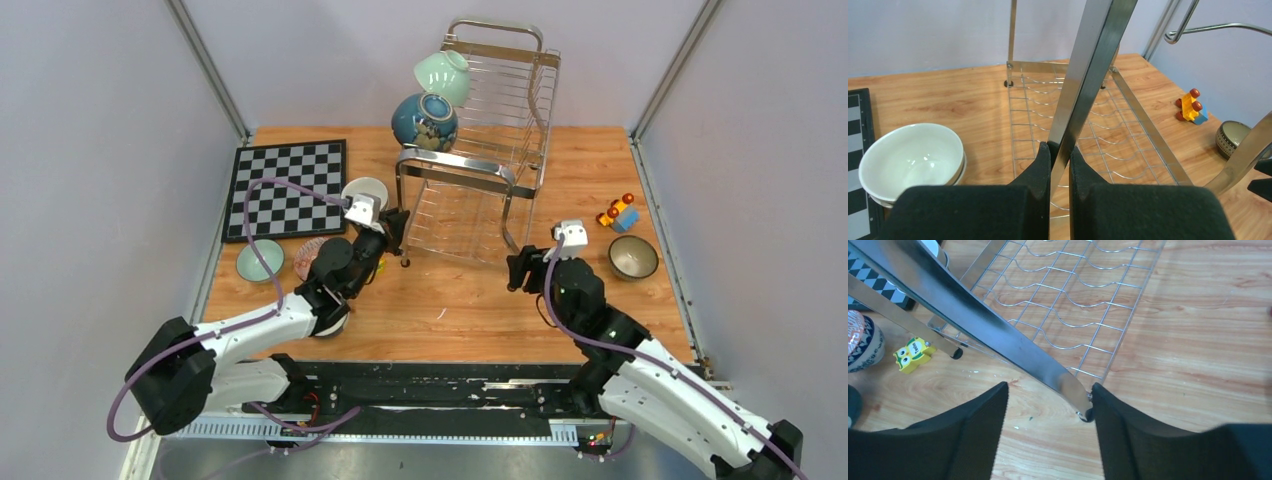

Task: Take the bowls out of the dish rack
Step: Adjust the dish rack at the center of the board.

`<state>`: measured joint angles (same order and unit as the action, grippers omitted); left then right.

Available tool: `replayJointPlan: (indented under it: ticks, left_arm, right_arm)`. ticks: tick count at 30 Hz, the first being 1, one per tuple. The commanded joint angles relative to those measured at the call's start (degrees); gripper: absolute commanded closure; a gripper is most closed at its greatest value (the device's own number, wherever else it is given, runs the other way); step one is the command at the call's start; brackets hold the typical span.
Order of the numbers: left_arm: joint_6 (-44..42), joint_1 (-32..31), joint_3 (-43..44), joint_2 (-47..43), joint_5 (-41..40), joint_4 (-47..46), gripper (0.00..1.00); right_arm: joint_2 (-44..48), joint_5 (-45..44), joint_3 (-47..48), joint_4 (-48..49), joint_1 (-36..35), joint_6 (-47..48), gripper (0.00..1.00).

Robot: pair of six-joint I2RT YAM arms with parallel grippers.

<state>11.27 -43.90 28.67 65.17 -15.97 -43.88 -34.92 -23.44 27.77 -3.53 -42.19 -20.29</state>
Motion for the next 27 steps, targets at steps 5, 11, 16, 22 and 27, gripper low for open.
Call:
replayJointPlan:
  ticks: [5,11,16,22,27]
  left_arm:
    - [11.46,-6.32,2.75,1.47,1.19,1.15,1.0]
    - [13.12,-9.33,3.39,2.07,-2.59,2.24,1.0]
    - [13.62,-12.86,5.39,4.17,-4.08,3.02,1.0]
    - [14.26,-15.27,7.57,7.08,-6.27,3.62,1.0]
    - [14.13,-17.78,10.11,11.01,-7.91,2.86,1.0]
  right_arm:
    - [9.16,-1.88,3.51,-10.41,0.64,-1.92,0.17]
    - [13.73,-0.74,4.29,-14.57,0.7,-2.0,0.16]
    - [14.11,1.36,4.09,-14.78,0.67,-1.16,0.18]
    - [16.45,1.52,2.73,-15.28,0.66,-1.09,0.2]
    - [17.27,-0.87,2.4,-16.16,0.66,-1.53,0.19]
